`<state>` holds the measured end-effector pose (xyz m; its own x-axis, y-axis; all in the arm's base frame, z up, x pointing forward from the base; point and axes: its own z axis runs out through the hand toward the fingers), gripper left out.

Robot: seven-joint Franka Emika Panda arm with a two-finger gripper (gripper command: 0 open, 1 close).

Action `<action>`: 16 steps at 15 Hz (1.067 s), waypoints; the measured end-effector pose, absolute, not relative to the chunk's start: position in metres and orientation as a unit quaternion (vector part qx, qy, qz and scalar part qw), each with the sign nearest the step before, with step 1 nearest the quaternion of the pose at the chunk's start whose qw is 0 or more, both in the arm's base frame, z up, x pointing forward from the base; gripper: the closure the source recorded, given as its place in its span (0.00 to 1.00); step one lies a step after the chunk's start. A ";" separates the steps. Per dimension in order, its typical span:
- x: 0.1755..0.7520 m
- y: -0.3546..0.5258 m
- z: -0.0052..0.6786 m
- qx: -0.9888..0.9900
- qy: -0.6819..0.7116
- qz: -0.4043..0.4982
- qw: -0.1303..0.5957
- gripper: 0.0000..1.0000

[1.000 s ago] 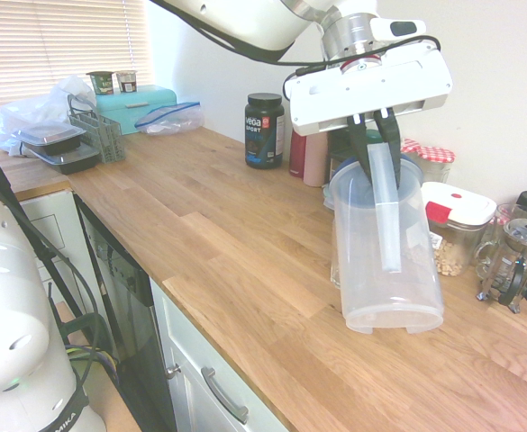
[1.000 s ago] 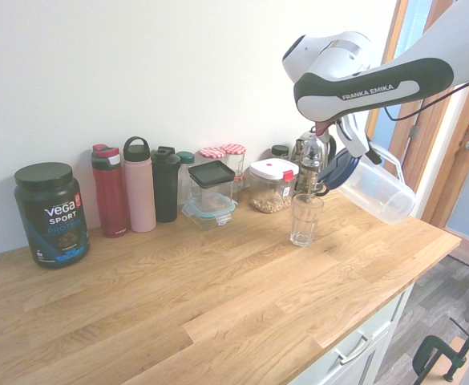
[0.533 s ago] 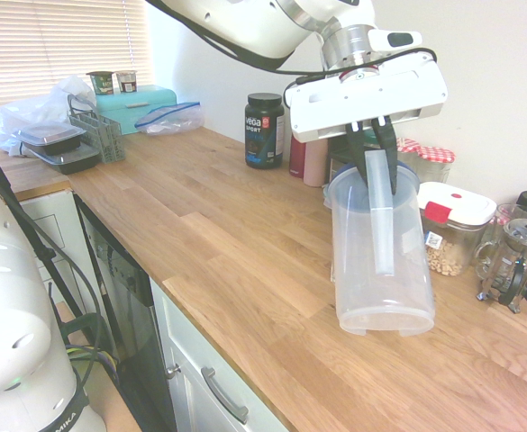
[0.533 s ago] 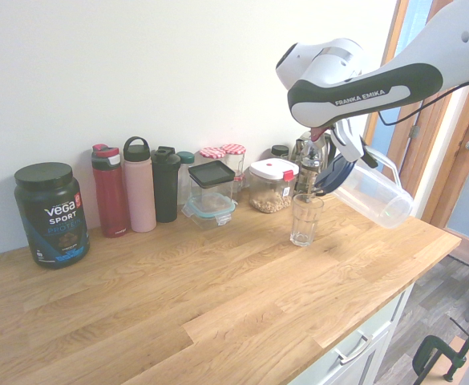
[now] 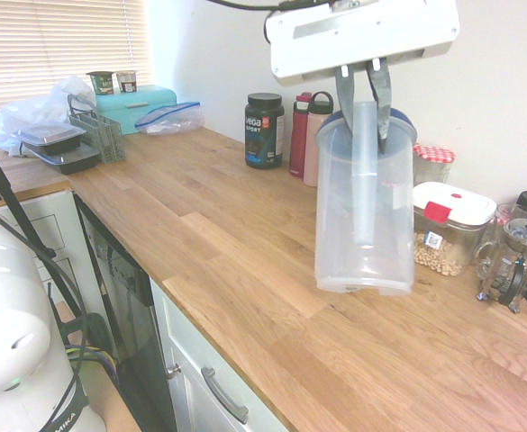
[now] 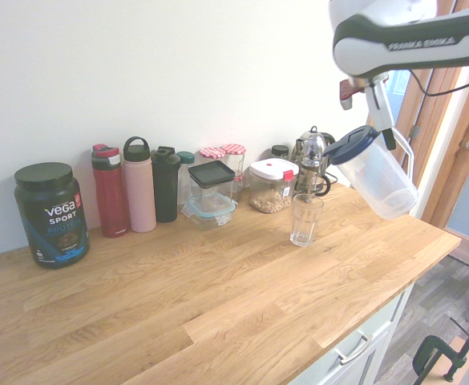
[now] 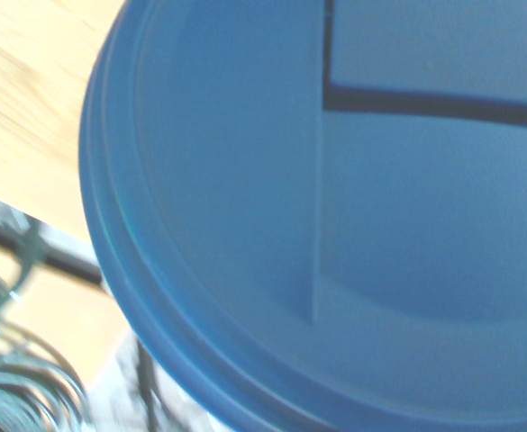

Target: Pour me some water

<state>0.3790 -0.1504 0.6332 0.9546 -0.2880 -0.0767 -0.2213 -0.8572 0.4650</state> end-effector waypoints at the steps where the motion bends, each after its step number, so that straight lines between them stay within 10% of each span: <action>1: 0.363 -0.147 0.636 0.968 -0.131 -0.061 0.206 1.00; 8: 0.279 -0.053 0.617 0.995 -0.100 0.022 0.020 1.00; 16: 0.326 0.140 0.550 0.948 -0.258 0.166 -0.083 1.00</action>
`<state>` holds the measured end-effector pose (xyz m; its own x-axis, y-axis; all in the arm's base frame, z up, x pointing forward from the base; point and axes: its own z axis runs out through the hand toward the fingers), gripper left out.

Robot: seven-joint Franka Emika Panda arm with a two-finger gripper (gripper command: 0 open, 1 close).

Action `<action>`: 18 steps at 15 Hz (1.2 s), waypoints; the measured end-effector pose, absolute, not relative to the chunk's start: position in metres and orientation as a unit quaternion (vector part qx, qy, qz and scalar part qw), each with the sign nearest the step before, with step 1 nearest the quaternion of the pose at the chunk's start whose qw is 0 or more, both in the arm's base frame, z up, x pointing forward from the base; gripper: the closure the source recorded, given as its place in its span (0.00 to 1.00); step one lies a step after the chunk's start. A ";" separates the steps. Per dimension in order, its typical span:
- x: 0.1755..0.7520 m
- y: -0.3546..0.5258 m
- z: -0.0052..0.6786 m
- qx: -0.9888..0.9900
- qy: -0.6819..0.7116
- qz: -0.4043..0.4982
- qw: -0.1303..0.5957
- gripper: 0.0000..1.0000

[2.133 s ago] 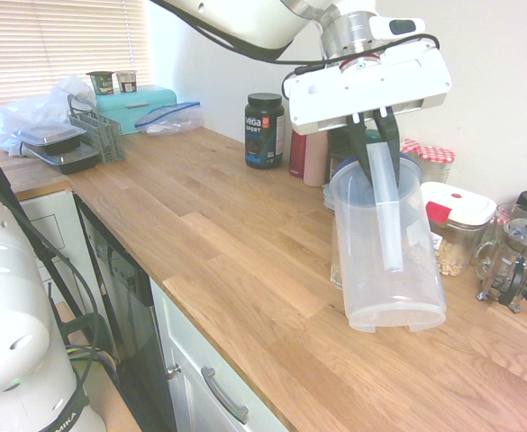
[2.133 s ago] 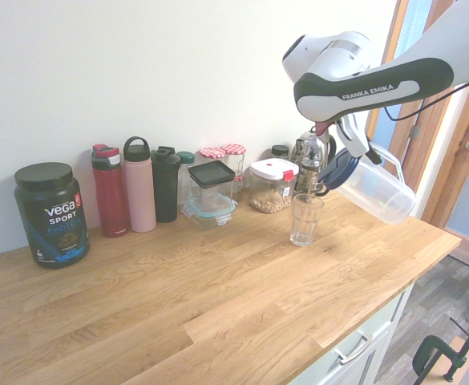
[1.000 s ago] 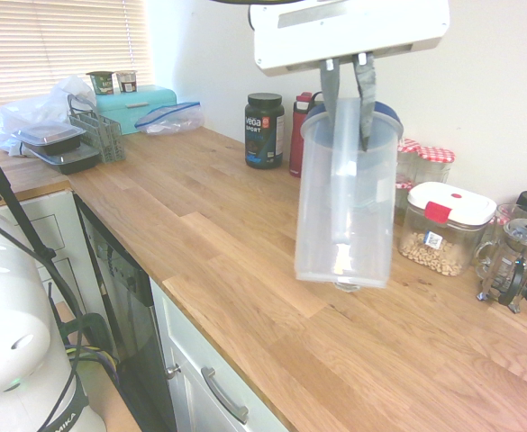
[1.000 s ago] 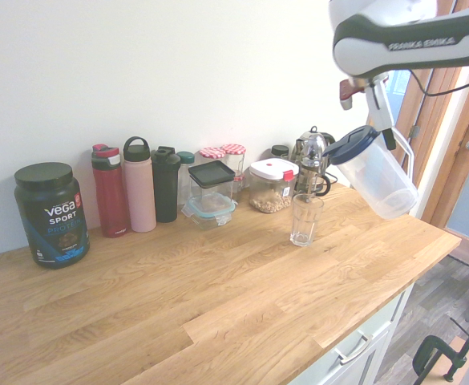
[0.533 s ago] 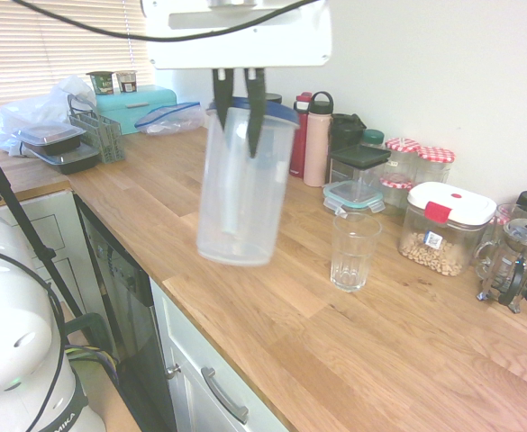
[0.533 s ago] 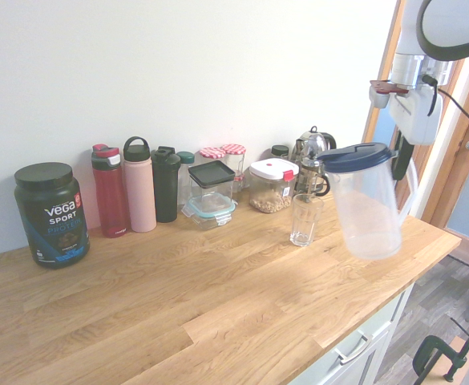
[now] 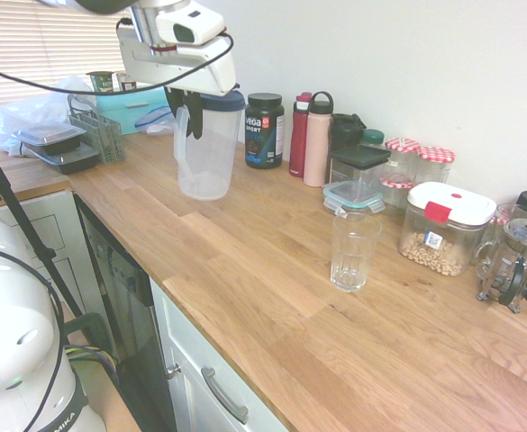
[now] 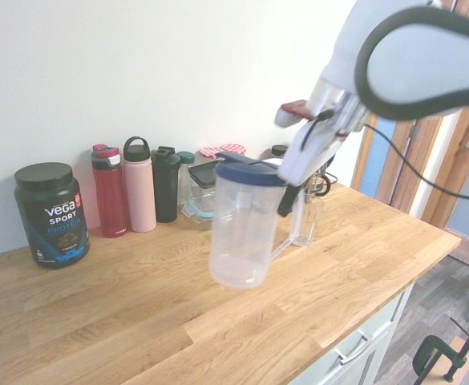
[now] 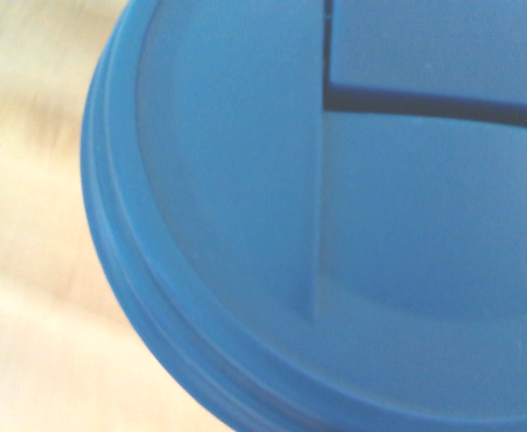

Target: Pour me some water

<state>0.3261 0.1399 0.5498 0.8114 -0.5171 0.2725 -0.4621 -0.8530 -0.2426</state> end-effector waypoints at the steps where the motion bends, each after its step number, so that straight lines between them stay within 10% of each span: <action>1: 0.331 0.158 0.538 -0.940 0.275 -0.185 0.077 1.00; 16: 0.378 0.221 0.463 -0.933 0.297 -0.204 0.024 1.00; 17: 0.378 0.221 0.464 -0.934 0.295 -0.203 0.022 0.00; 18: 0.379 0.220 0.465 -0.934 0.294 -0.200 0.019 0.00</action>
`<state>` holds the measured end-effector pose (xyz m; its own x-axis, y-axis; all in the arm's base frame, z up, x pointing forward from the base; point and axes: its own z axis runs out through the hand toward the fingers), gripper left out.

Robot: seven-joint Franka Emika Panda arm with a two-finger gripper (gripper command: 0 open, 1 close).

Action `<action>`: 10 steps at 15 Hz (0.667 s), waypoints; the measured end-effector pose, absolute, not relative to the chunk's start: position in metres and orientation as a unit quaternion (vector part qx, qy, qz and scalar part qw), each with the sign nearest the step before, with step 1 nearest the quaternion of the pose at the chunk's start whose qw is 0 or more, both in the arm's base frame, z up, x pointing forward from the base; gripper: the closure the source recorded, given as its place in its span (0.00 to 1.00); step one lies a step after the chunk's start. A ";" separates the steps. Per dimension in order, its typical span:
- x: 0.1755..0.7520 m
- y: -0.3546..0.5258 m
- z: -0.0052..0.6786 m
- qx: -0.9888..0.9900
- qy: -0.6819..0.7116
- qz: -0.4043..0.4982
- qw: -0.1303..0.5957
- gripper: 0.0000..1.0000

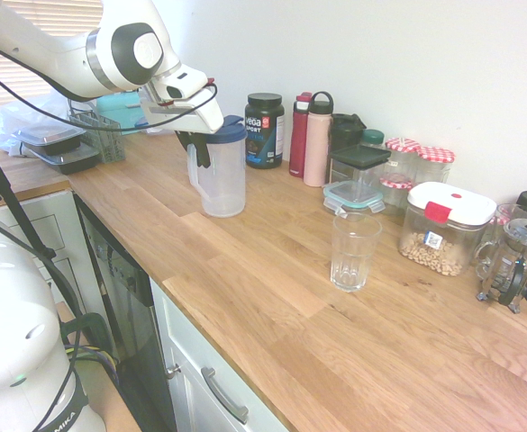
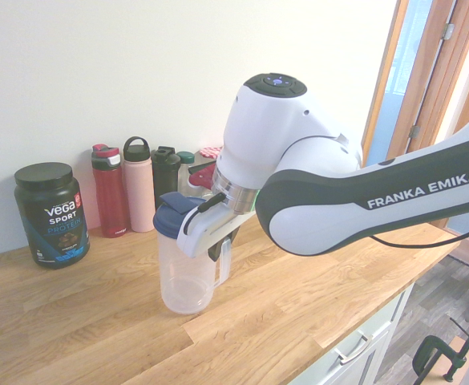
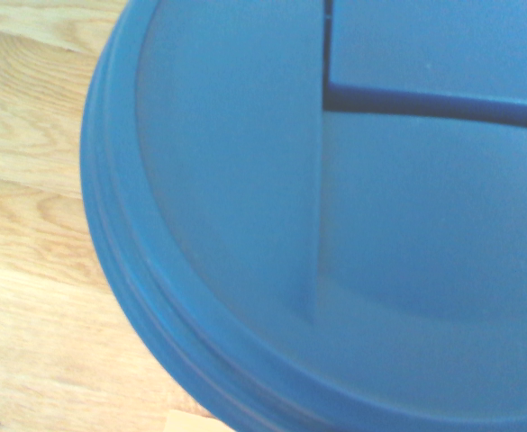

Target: Pour me some water

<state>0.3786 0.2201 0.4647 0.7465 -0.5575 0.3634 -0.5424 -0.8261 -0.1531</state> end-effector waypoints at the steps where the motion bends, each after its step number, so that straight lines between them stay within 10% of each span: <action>1: 0.378 0.219 0.465 -0.935 0.294 -0.199 0.015 0.00; 10: 0.381 0.209 0.467 -0.935 0.299 -0.192 0.011 0.00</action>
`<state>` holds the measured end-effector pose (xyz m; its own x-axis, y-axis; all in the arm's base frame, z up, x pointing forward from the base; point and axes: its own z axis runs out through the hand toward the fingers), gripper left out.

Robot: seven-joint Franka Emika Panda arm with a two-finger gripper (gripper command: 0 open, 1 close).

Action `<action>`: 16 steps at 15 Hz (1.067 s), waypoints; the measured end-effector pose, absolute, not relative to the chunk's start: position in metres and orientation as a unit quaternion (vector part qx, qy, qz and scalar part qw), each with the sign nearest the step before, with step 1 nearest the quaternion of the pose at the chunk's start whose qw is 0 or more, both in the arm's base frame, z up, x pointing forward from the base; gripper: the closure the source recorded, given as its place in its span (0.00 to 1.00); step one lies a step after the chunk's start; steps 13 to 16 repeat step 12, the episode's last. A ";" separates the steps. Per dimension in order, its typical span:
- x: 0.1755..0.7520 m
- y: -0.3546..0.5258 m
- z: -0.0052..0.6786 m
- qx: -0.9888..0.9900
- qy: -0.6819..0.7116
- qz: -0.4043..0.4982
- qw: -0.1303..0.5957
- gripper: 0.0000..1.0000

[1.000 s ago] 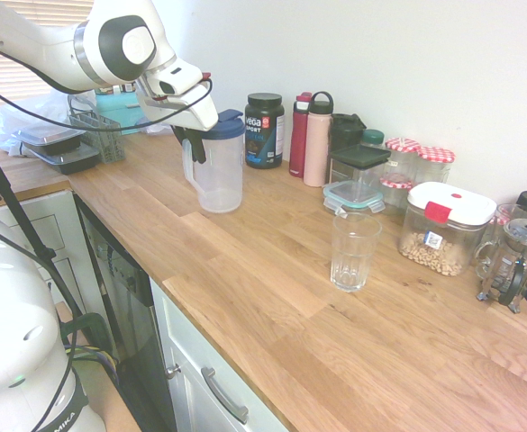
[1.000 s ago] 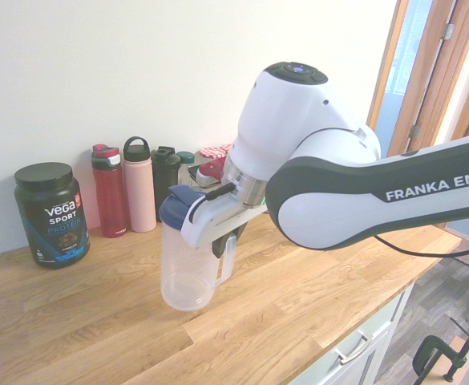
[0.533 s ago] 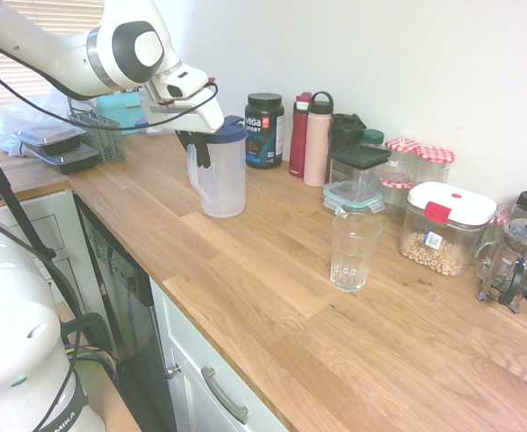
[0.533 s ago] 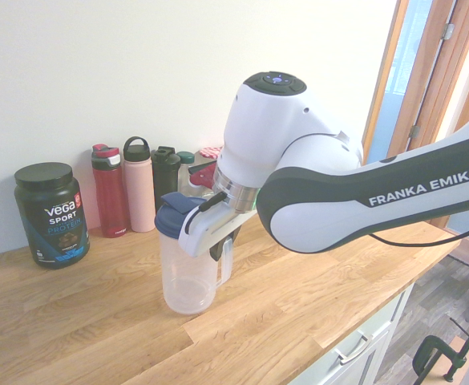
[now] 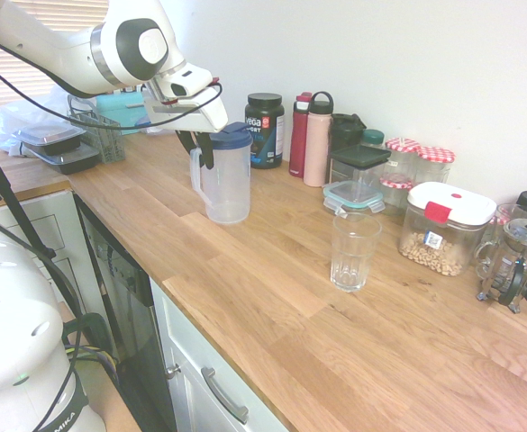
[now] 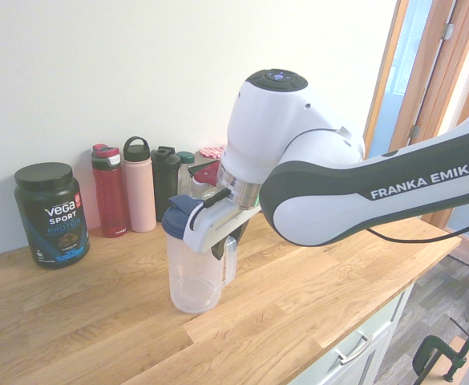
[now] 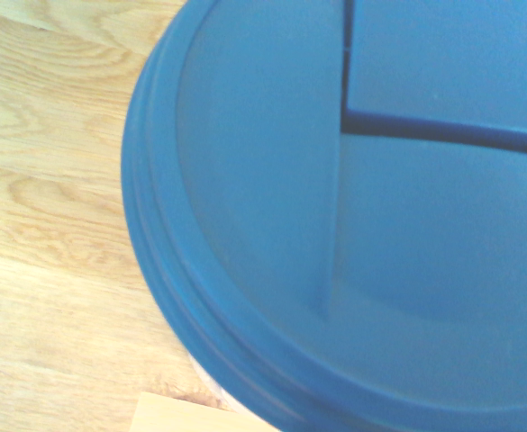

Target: Pour me some water

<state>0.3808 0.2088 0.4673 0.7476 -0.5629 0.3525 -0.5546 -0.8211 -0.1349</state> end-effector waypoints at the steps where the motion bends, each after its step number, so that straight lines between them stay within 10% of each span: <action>1: 0.381 0.207 0.468 -0.935 0.300 -0.190 0.010 0.00; 16: 0.284 0.112 0.514 -0.909 0.406 -0.097 0.007 0.00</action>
